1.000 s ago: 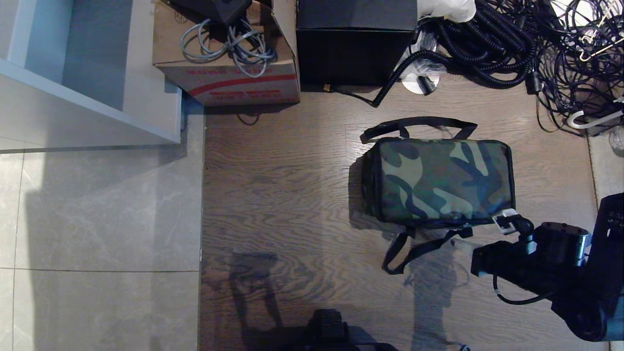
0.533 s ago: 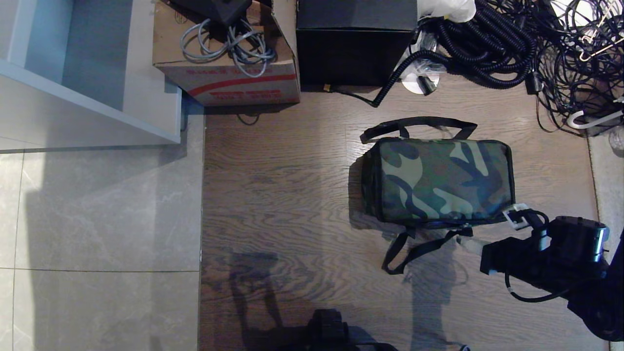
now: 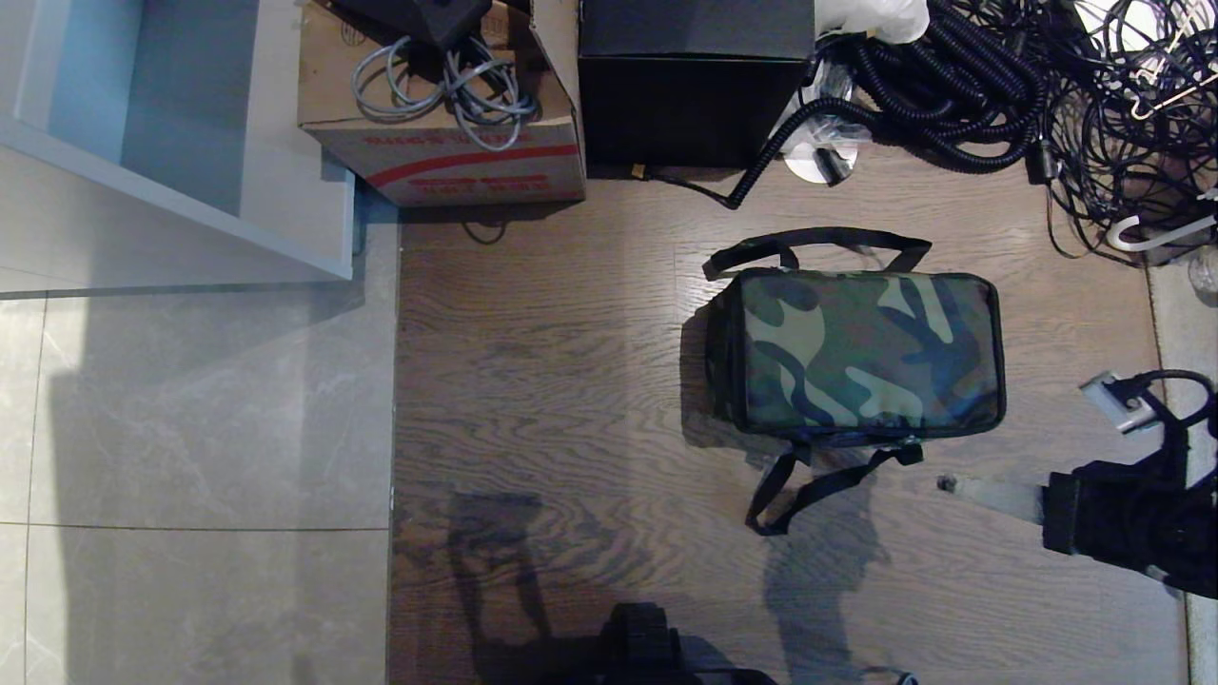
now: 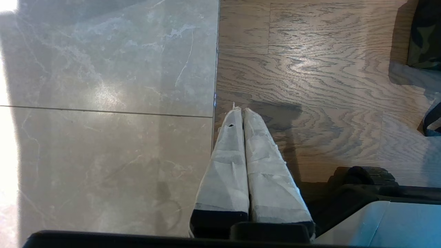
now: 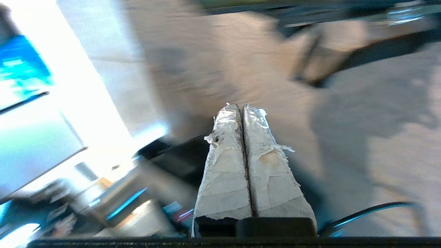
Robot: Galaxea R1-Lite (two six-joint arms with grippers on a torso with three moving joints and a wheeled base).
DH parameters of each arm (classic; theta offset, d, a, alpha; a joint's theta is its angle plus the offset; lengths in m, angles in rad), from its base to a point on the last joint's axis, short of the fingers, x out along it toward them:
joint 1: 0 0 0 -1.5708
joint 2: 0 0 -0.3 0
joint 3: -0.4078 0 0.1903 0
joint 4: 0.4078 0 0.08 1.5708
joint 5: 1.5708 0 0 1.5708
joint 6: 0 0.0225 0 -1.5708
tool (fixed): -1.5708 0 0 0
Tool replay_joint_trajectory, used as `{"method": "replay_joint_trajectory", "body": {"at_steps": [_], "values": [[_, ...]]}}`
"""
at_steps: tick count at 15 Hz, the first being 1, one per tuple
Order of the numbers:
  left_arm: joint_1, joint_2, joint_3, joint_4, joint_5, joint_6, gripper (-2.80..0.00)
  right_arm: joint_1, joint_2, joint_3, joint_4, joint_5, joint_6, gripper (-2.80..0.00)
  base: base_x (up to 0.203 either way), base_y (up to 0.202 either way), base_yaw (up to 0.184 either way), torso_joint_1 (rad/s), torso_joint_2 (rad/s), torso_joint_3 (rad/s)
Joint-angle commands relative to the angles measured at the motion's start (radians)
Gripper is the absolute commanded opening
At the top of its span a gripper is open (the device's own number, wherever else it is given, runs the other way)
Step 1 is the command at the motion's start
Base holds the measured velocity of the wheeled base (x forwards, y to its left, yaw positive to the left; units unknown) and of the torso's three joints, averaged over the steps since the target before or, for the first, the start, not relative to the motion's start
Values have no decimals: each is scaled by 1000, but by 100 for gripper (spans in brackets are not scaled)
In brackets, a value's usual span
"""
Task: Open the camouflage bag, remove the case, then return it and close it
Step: Open the top of the storage box
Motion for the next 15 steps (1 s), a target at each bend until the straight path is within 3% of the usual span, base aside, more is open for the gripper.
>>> {"method": "replay_joint_trajectory", "body": {"at_steps": [1,3,11,15], "values": [[0,0,0,0,0,-1,-280,1,-266,-10,175,55,16,-280,0,0,0,0,0,0],[0,0,0,0,0,-1,-280,-1,-275,-13,238,82,27,-280,0,0,0,0,0,0],[0,0,0,0,0,4,-280,-1,-243,-22,228,77,17,-280,0,0,0,0,0,0],[0,0,0,0,0,2,-280,-1,-231,-27,228,76,12,-280,0,0,0,4,2,150]]}}
